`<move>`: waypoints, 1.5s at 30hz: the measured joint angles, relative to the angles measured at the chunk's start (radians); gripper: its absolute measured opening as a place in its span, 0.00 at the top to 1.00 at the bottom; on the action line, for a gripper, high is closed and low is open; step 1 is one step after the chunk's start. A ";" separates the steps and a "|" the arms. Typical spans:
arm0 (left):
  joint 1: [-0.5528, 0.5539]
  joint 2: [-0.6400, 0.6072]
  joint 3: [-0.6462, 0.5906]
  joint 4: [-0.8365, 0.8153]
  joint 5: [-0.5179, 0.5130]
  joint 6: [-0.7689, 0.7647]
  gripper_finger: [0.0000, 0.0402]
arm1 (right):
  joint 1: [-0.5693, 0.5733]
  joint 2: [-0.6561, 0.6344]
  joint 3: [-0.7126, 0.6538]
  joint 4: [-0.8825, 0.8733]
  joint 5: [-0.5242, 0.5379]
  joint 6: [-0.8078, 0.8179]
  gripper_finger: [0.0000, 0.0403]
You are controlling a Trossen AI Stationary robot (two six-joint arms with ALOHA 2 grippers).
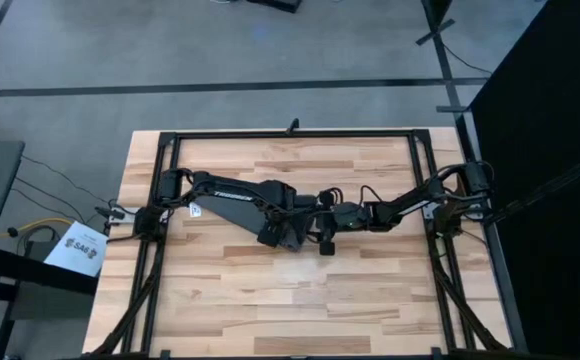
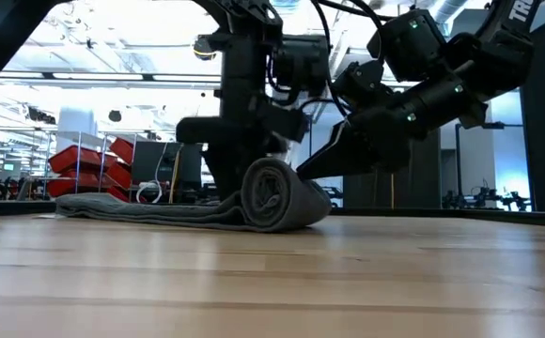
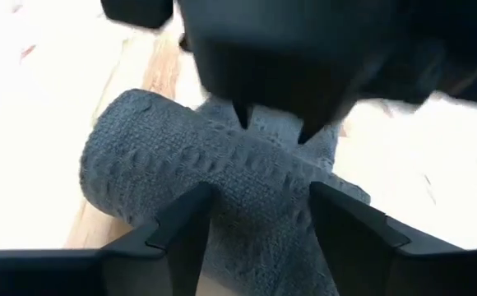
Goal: Roll towel
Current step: Roll the gray towel
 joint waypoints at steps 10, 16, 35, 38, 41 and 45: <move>-0.036 -0.139 0.002 0.058 -0.052 -0.104 0.57 | -0.004 0.000 0.003 -0.003 -0.004 -0.005 0.83; -0.093 -0.178 0.000 0.243 -0.013 -0.114 0.57 | -0.010 -0.001 0.019 -0.035 -0.005 -0.014 0.99; -0.077 -0.096 -0.154 0.407 0.009 -0.191 0.57 | -0.016 0.002 0.018 -0.086 -0.008 -0.019 1.00; -0.067 -0.095 -0.181 0.409 0.003 -0.198 0.57 | -0.016 0.000 0.018 -0.072 -0.009 -0.019 1.00; -0.061 -0.099 -0.187 0.412 0.003 -0.199 0.57 | -0.017 0.000 0.018 -0.072 -0.009 -0.019 1.00; -0.053 -0.109 -0.188 0.409 0.003 -0.192 0.57 | -0.022 0.000 0.019 -0.069 -0.009 -0.018 1.00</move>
